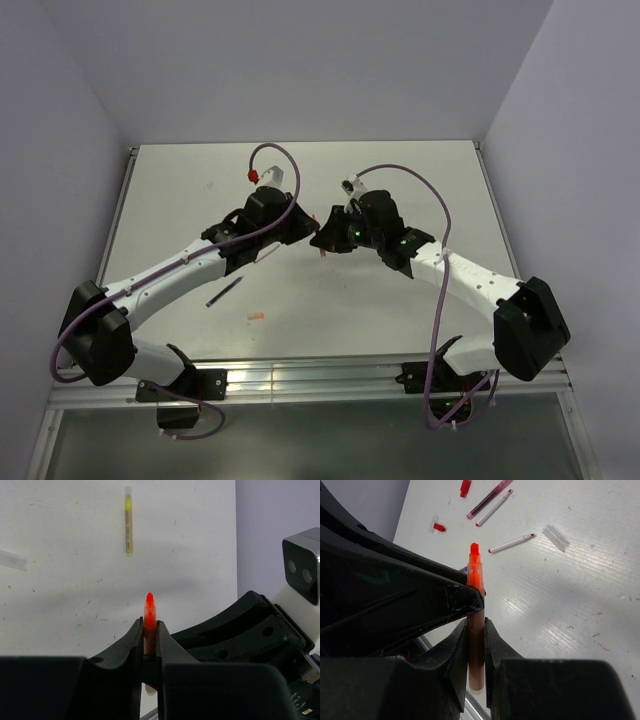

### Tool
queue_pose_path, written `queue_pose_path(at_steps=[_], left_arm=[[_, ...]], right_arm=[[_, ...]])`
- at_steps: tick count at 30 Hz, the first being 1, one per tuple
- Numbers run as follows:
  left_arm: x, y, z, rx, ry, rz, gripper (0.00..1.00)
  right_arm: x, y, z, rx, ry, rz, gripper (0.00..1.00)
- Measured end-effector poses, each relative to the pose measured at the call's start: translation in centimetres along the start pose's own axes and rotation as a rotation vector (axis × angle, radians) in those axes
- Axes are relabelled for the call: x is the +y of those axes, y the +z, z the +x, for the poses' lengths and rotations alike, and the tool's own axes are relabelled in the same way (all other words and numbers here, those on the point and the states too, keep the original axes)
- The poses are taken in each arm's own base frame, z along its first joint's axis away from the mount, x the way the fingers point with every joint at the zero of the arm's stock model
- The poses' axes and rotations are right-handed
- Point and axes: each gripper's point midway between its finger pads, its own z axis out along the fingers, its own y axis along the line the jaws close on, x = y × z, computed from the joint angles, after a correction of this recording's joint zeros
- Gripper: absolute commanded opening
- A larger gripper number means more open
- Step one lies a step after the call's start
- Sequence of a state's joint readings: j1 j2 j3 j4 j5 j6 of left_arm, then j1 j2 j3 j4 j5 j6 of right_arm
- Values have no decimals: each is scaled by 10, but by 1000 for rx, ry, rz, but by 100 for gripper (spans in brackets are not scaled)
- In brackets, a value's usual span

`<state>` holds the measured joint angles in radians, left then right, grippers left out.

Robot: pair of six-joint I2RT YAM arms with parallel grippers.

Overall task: Insert the pens into the pen caps
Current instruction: Pick up the pen from the center of the board, then insert the pen cap onto the pen.

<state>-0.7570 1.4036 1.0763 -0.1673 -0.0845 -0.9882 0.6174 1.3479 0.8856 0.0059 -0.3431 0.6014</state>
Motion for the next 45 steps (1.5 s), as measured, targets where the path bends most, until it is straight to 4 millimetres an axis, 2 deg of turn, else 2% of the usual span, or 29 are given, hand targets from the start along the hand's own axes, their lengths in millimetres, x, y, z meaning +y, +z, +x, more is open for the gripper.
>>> queue_pose_path(at_steps=[5, 12, 18, 23, 26, 32, 39, 45], left_arm=[[-2, -2, -1, -4, 0, 9, 28], [-12, -17, -9, -27, 3, 48, 42], [-15, -28, -15, -49, 2, 55, 46], [-1, -36, -15, -66, 3, 4, 48], [14, -42, -16, -79, -4, -67, 48], [67, -66, -9, -101, -113, -306, 50], [145, -92, 37, -62, -248, -540, 46], [174, -106, 56, -65, -347, -637, 46]], right_arm=[[-1, -2, -3, -14, -10, 11, 0], [-11, -2, -2, -17, -12, 58, 0], [-15, -3, -1, -14, -13, 74, 0], [-15, -3, 0, -11, -16, 77, 0], [-16, -3, 1, -6, -20, 81, 0], [-18, -4, 2, 0, -25, 88, 0], [-18, -4, 5, 12, -25, 85, 0], [-16, -5, 9, 32, -28, 72, 0]])
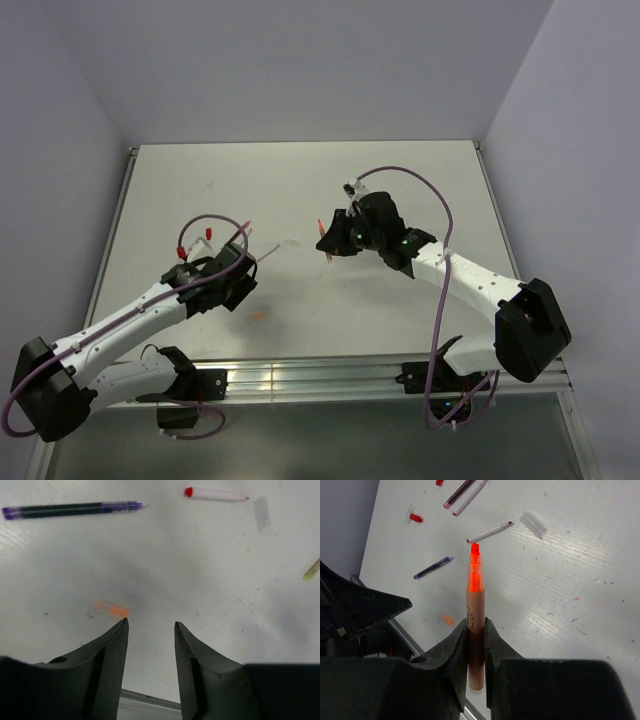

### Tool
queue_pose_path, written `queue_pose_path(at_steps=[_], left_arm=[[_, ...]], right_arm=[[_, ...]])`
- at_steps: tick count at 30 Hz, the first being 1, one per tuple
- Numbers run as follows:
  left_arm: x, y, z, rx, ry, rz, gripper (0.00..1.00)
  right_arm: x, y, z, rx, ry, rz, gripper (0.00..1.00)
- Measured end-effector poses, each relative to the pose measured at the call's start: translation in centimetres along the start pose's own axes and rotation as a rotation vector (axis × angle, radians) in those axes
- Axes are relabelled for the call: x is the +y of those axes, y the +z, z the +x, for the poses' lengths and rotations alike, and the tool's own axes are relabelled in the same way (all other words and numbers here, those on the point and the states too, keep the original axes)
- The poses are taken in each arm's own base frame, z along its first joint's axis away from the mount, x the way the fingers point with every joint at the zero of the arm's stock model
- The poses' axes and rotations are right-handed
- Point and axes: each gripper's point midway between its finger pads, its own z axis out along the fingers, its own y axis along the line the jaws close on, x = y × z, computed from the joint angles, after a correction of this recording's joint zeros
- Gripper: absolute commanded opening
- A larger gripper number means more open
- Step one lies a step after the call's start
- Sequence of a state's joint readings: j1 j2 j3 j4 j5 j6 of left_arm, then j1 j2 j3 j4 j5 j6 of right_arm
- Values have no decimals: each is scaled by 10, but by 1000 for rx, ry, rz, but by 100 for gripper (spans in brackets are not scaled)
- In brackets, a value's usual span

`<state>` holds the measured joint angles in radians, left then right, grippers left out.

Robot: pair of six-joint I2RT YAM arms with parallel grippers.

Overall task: Insert the pens into the pen caps
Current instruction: Insert the pen cap onto the pen.

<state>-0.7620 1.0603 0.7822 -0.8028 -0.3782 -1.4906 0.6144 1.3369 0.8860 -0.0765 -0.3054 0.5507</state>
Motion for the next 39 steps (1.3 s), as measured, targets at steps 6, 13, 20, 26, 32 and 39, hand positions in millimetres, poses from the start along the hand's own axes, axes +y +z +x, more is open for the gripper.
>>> queue_pose_path(at_steps=[6, 13, 20, 26, 32, 39], left_arm=[[22, -2, 9, 24, -145, -48, 46], [28, -2, 24, 57, -242, -103, 45], [37, 6, 35, 61, -281, -165, 46], [53, 15, 40, 53, -301, -219, 47], [62, 23, 44, 44, -300, -264, 48], [65, 33, 48, 37, -287, -298, 49]], right_arm=[[-2, -1, 3, 12, -2, 8, 0], [0, -3, -1, 6, -12, 6, 0], [1, -5, -1, 3, -20, 3, 0], [1, -5, 0, 9, -22, 1, 0], [4, -9, -1, 7, -26, -5, 0], [8, -13, -5, -5, -36, -16, 0]])
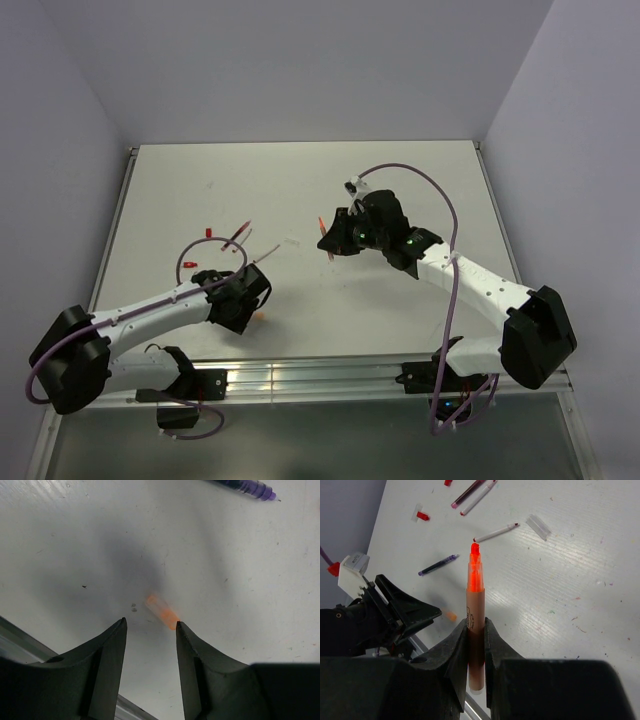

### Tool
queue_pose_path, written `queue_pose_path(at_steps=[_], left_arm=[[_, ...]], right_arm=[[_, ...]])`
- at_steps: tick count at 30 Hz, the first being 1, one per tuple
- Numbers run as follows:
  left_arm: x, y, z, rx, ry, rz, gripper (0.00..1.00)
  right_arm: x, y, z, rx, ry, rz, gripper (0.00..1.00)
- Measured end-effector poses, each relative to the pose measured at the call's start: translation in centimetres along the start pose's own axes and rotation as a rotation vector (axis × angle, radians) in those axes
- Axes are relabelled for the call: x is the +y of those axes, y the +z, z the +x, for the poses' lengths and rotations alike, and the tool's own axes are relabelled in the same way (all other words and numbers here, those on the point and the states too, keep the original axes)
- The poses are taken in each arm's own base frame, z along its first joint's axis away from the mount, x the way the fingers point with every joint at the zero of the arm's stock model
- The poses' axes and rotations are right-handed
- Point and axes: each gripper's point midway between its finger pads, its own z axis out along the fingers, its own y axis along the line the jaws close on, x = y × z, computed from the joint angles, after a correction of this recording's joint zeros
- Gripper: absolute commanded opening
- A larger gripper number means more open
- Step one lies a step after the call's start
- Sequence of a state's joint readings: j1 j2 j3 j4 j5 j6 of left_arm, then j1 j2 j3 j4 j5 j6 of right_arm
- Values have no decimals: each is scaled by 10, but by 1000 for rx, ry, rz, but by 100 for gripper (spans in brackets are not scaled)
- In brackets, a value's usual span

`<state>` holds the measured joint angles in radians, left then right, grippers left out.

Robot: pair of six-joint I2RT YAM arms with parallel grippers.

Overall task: Insert the pens into the pen caps
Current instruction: Insert the pen cap onto the pen.

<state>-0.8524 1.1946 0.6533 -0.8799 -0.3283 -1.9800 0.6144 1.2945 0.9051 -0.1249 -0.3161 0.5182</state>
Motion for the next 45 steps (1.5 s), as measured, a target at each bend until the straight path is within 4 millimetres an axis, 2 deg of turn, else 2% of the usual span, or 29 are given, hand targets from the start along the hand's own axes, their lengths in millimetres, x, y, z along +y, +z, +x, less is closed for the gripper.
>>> queue_pose_path(at_steps=[7, 19, 28, 39, 45], left_arm=[[-2, 6, 2, -8, 4, -15, 49], [-16, 16, -1, -3, -27, -9, 48], [-14, 19, 5, 14, 6, -38, 38], [-14, 25, 7, 19, 59, -81, 35], [-12, 26, 8, 30, 90, -98, 26]], right_arm=[[0, -1, 0, 1, -3, 1, 0], [1, -1, 0, 5, -13, -5, 0], [3, -2, -2, 2, -16, -9, 0], [6, -3, -2, 11, -24, -22, 0], [8, -4, -4, 10, -37, -29, 0]])
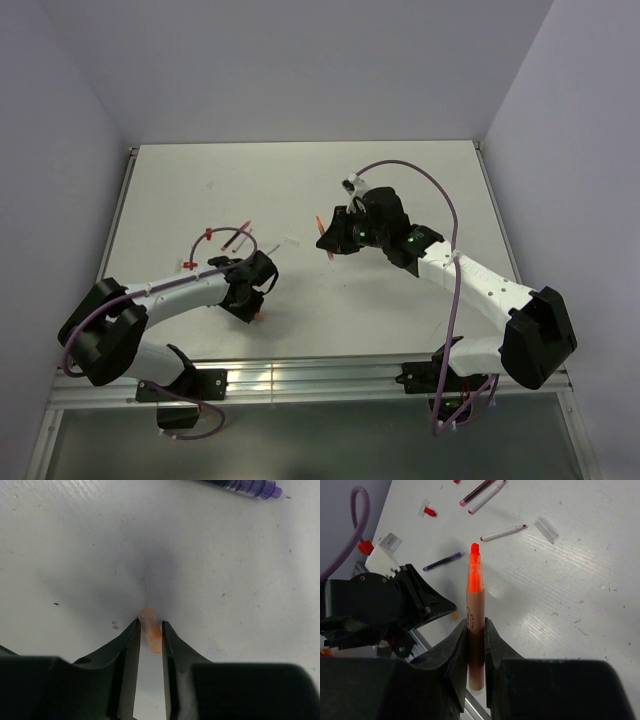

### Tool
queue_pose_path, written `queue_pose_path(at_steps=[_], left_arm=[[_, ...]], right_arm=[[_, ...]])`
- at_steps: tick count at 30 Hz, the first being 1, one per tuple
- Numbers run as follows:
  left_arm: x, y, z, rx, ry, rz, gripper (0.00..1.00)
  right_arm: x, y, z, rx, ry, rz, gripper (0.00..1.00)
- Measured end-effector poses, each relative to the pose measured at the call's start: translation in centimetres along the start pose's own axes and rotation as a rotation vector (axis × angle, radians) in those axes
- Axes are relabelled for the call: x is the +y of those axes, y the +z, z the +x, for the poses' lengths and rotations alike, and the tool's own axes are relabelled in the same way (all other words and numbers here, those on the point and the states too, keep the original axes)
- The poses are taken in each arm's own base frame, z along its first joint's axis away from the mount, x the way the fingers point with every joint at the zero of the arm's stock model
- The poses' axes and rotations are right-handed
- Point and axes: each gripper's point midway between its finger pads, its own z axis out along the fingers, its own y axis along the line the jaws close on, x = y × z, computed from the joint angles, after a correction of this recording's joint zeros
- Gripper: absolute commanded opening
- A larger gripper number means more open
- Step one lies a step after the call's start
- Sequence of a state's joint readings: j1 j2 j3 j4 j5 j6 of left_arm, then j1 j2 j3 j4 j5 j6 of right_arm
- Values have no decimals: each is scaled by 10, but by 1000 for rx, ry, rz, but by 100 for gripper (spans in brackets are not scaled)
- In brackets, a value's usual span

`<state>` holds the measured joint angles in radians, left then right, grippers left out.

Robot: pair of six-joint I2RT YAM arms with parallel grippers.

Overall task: Insert the pens into the pen caps
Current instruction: Insert the pen cap onto the pen.

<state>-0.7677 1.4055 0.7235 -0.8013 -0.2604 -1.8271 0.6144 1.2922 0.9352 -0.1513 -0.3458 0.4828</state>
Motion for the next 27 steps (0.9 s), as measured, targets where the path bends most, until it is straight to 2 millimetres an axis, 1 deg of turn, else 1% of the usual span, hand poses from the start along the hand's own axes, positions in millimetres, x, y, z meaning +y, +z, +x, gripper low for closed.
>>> queue_pose_path(at_steps=[1, 3, 4, 5, 11, 14, 17, 19, 21, 24, 27], left_arm=[[0, 0, 0, 1, 3, -2, 20], [0, 0, 1, 6, 11, -3, 12], [-1, 0, 1, 9, 15, -1, 3], [-2, 0, 1, 12, 19, 1, 0], [-7, -2, 1, 34, 39, 31, 0], [-20, -7, -1, 43, 46, 95, 0], [-32, -19, -9, 42, 61, 167, 0], [-41, -29, -15, 37, 69, 218, 0], [-54, -44, -23, 22, 81, 292, 0], [-84, -75, -40, -14, 104, 452, 0], [-120, -114, -62, -78, 141, 642, 0]], right_arm=[[0, 0, 0, 1, -2, -3, 0], [1, 0, 0, 3, -3, -7, 0], [1, 0, 1, 4, -4, -7, 0], [1, 0, 1, 5, -5, -9, 0], [2, 0, 0, 5, -13, -10, 0], [1, 0, 1, 5, -18, -11, 0], [1, 0, 1, 6, -26, -13, 0], [2, 0, 1, 7, -31, -16, 0], [3, -1, 1, 11, -33, -25, 0], [9, -1, 2, 18, -40, -60, 0], [19, -2, 0, 16, -54, -109, 0]])
